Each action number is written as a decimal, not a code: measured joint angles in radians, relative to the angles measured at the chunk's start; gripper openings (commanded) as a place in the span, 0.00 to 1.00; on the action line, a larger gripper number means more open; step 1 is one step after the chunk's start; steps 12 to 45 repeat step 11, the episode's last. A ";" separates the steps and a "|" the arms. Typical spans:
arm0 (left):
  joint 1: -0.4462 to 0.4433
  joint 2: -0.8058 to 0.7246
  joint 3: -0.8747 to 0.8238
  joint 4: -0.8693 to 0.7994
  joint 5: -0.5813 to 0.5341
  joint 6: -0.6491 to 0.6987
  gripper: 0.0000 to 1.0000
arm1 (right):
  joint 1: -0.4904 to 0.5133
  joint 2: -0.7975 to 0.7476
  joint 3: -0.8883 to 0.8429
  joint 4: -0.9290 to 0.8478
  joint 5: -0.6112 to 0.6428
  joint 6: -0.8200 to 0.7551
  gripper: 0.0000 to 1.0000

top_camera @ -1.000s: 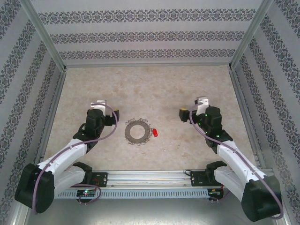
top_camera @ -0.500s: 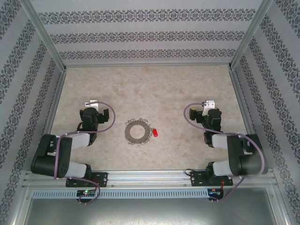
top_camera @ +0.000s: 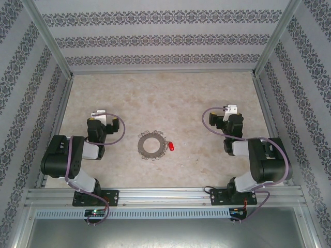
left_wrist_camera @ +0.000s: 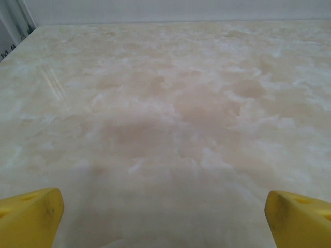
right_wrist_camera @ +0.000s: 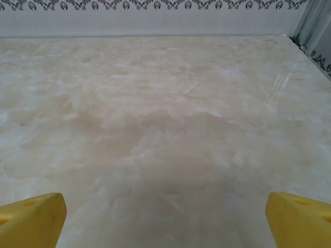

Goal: Put the keys on the keyring

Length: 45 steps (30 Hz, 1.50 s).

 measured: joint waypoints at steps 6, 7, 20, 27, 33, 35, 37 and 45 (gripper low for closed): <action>0.000 0.000 0.000 0.003 -0.001 -0.002 1.00 | -0.001 0.000 0.000 -0.001 -0.002 -0.003 0.98; 0.000 0.000 0.000 0.003 -0.001 -0.003 1.00 | -0.001 0.000 0.002 -0.003 -0.003 -0.003 0.98; 0.000 0.000 0.000 0.003 -0.002 -0.003 1.00 | -0.001 0.000 0.006 -0.006 -0.009 -0.006 0.98; 0.000 0.000 0.000 0.003 -0.002 -0.003 1.00 | -0.001 0.000 0.006 -0.006 -0.009 -0.006 0.98; 0.000 0.000 0.000 0.003 -0.002 -0.003 1.00 | -0.001 0.000 0.006 -0.006 -0.009 -0.006 0.98; 0.000 0.000 0.000 0.003 -0.002 -0.003 1.00 | -0.001 0.000 0.006 -0.006 -0.009 -0.006 0.98; 0.000 0.000 0.000 0.003 -0.002 -0.003 1.00 | -0.001 0.000 0.006 -0.006 -0.009 -0.006 0.98; 0.000 0.000 0.000 0.003 -0.002 -0.003 1.00 | -0.001 0.000 0.006 -0.006 -0.009 -0.006 0.98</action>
